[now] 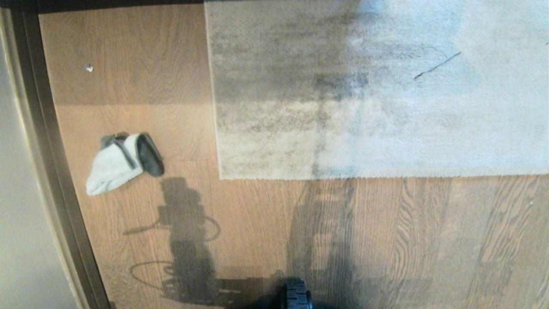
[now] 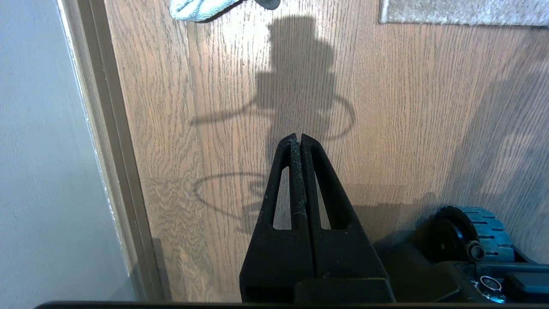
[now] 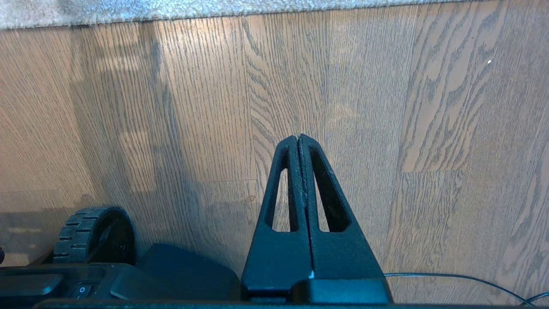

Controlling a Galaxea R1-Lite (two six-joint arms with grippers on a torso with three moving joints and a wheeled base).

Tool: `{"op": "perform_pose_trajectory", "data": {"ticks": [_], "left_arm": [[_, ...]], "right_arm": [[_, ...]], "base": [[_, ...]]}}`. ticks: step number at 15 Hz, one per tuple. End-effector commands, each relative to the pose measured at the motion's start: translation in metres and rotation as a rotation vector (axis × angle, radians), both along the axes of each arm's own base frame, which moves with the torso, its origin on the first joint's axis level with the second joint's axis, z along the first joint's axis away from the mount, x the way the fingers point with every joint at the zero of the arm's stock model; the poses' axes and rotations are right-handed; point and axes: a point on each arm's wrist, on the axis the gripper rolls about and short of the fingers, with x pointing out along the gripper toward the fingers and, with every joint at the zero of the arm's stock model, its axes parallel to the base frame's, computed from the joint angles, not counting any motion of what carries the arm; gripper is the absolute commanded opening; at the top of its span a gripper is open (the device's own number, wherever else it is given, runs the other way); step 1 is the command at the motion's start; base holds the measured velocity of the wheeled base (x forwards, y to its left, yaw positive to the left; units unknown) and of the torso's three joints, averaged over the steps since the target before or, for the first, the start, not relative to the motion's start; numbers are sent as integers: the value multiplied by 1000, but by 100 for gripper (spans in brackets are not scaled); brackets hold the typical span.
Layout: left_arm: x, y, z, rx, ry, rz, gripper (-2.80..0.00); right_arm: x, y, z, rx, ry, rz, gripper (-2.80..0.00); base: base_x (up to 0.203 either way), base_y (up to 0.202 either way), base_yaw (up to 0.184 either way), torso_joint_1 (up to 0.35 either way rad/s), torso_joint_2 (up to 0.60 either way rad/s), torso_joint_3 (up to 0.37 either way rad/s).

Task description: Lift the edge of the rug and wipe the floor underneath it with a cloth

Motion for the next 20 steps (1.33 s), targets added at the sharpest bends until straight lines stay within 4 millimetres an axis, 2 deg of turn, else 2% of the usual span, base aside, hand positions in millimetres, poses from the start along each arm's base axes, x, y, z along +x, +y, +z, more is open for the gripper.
{"op": "perform_pose_trajectory", "data": {"ticks": [1, 11, 12, 13, 14, 16, 17, 18, 19, 20], "left_arm": [[0, 0, 0, 0, -1, 0, -280], [0, 0, 0, -2, -1, 2, -280], [0, -1, 0, -2, -1, -40, -280], [0, -3, 0, -2, -1, -153, -280], [-1, -8, 0, -1, -1, -356, -280], [-8, -18, 0, 1, 0, -895, -280], [-12, -20, 0, 1, 0, -1068, -280], [-13, -21, 0, 1, 0, -1157, -280], [-14, -21, 0, 1, 1, -1170, -280], [-12, -20, 0, 1, 1, -1103, -280]], "right_arm": [[0, 0, 0, 0, 1, 0, -280], [0, 0, 0, 0, 1, 0, -280], [0, 0, 0, 0, 1, 0, -280], [0, 0, 0, 0, 1, 0, -280], [0, 0, 0, 0, 1, 0, -280], [0, 0, 0, 0, 1, 0, -280], [0, 0, 0, 0, 1, 0, -280], [0, 0, 0, 0, 1, 0, -280], [0, 0, 0, 0, 1, 0, -280], [0, 0, 0, 0, 1, 0, -280]], "base": [[0, 0, 0, 0, 0, 0], [0, 0, 0, 1, 2, 29], [0, 0, 0, 2, 2, 166], [0, 0, 0, 2, 2, 188], [0, 0, 0, 5, 2, 194], [0, 0, 0, 0, 2, 200], [0, 0, 0, 6, 2, 203], [0, 0, 0, 7, 2, 203], [0, 0, 0, 3, 2, 212], [0, 0, 0, 2, 0, 203]]}}
